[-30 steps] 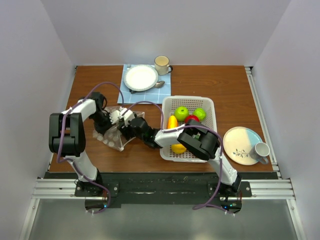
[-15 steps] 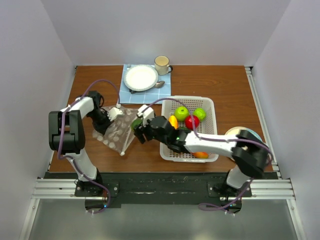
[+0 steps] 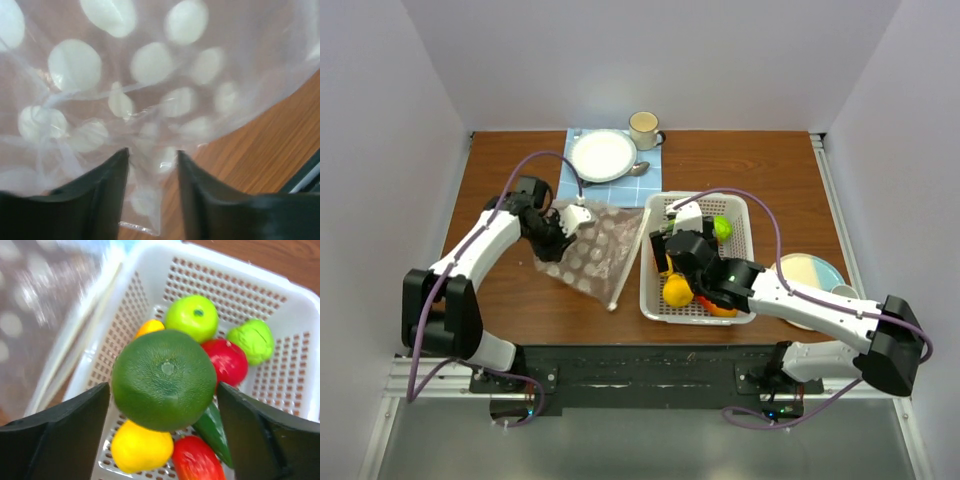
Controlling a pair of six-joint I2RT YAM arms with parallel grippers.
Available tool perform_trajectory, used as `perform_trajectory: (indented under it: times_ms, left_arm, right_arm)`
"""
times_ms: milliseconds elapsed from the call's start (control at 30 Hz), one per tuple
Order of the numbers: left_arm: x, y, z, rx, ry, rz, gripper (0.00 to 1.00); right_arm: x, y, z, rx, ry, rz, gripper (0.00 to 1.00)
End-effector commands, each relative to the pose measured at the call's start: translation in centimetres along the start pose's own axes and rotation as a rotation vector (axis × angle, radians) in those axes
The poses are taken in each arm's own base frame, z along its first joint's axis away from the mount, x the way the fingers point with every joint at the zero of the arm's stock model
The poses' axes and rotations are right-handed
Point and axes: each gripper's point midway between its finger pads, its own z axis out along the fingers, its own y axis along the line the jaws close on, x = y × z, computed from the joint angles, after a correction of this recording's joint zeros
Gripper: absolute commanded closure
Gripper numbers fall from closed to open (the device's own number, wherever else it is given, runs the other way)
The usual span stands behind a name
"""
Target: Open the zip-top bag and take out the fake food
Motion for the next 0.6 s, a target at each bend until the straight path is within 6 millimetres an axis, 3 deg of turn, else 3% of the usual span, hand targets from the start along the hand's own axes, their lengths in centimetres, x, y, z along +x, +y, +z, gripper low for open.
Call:
perform_trajectory:
  times_ms: [0, 33, 400, 567]
  left_arm:
    - [-5.6, 2.0, -2.1, -0.065, -0.208, -0.154, 0.30]
    - [-6.0, 1.7, -2.1, -0.046, -0.219, -0.157, 0.00]
    - [-7.8, 0.8, -5.8, -0.071, -0.295, -0.142, 0.00]
    - [-9.7, 3.2, -8.1, -0.208, -0.371, -0.208, 0.00]
  right_arm:
    - [0.6, -2.6, -0.9, 0.112, 0.049, -0.009, 0.01]
    - [0.2, -2.6, -1.0, 0.115, 0.049, -0.006, 0.01]
    - [-2.1, -4.0, -2.1, 0.202, 0.079, -0.035, 0.01]
    - [-4.1, -4.9, -3.1, 0.219, 0.047, -0.034, 0.01]
